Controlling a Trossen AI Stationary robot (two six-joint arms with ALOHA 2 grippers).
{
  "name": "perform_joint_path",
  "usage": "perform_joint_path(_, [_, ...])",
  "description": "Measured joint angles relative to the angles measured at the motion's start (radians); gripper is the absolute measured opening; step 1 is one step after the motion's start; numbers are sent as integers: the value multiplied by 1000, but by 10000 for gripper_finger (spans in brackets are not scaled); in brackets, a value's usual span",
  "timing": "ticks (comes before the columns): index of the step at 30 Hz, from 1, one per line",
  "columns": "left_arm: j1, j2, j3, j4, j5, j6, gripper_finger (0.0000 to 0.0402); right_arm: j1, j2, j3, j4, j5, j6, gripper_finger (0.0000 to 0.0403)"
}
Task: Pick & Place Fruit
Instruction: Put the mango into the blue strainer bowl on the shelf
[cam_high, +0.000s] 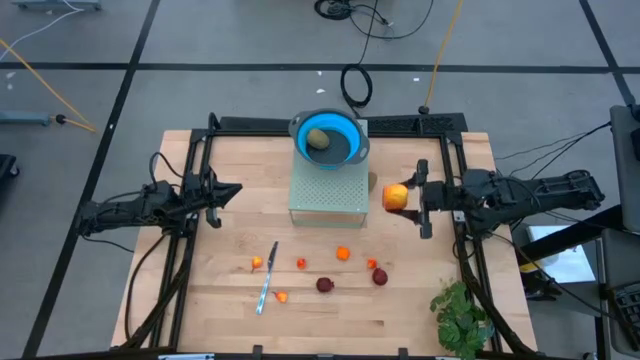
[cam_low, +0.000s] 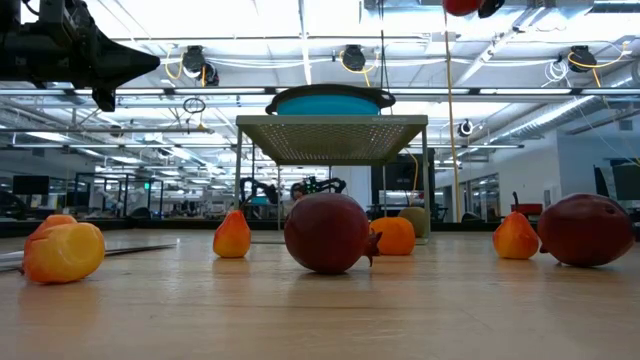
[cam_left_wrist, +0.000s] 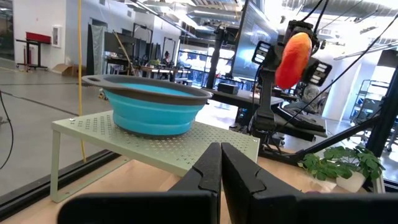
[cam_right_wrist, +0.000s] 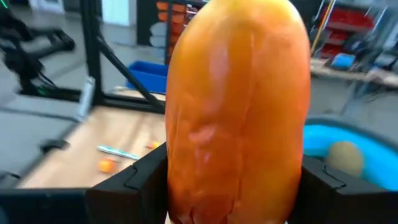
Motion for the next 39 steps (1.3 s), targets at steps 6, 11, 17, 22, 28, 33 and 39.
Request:
perform_joint_path(6, [0, 0, 0, 0, 0, 0, 10, 0, 0, 0, 75, -161, 191, 223])
perform_joint_path(11, [0, 0, 0, 0, 0, 0, 10, 0, 0, 0, 179, -317, 309, 229])
perform_joint_path(17, [0, 0, 0, 0, 0, 0, 10, 0, 0, 0, 312, -457, 416, 225])
perform_joint_path(22, [0, 0, 0, 0, 0, 7, 10, 0, 0, 0, 426, -514, 517, 231])
perform_joint_path(28, [0, 0, 0, 0, 0, 6, 10, 0, 0, 0, 459, -561, 561, 236])
perform_joint_path(33, [0, 0, 0, 0, 0, 7, 10, 0, 0, 0, 453, -557, 561, 230])
perform_joint_path(39, [0, 0, 0, 0, 0, 7, 10, 0, 0, 0, 365, -385, 583, 231])
